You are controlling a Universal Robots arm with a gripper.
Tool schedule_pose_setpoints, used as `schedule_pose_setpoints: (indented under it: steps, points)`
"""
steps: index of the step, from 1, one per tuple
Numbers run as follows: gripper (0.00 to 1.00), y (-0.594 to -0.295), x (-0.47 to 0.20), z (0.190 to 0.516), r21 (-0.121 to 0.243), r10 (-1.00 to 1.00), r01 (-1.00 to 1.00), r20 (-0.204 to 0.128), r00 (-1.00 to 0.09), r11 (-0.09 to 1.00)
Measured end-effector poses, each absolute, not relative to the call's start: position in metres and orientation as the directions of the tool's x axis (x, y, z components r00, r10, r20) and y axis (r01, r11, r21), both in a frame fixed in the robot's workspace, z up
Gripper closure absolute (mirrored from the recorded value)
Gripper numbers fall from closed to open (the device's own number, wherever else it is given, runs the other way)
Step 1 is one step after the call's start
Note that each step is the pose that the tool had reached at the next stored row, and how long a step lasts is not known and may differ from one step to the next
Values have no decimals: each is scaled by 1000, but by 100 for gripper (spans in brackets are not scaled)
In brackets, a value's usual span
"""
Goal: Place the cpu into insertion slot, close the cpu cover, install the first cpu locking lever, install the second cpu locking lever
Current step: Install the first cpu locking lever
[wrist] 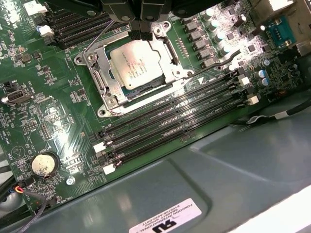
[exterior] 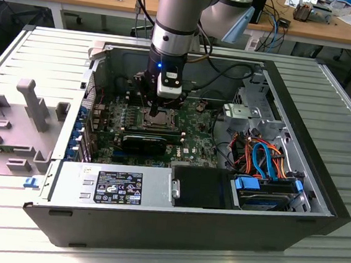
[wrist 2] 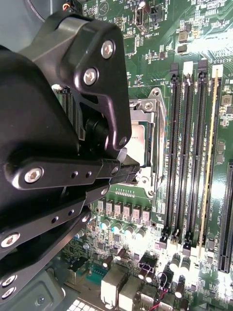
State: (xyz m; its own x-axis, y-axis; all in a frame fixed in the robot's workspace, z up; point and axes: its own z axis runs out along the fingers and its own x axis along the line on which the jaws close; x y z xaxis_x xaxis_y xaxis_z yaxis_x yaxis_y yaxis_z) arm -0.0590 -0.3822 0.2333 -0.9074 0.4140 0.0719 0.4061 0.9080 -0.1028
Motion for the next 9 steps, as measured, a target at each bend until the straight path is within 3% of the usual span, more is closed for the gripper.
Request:
schedule_pose_setpoints:
  steps: [9]
  points:
    - [89,-382,-59,233,-103,408,401,72,-910,910]
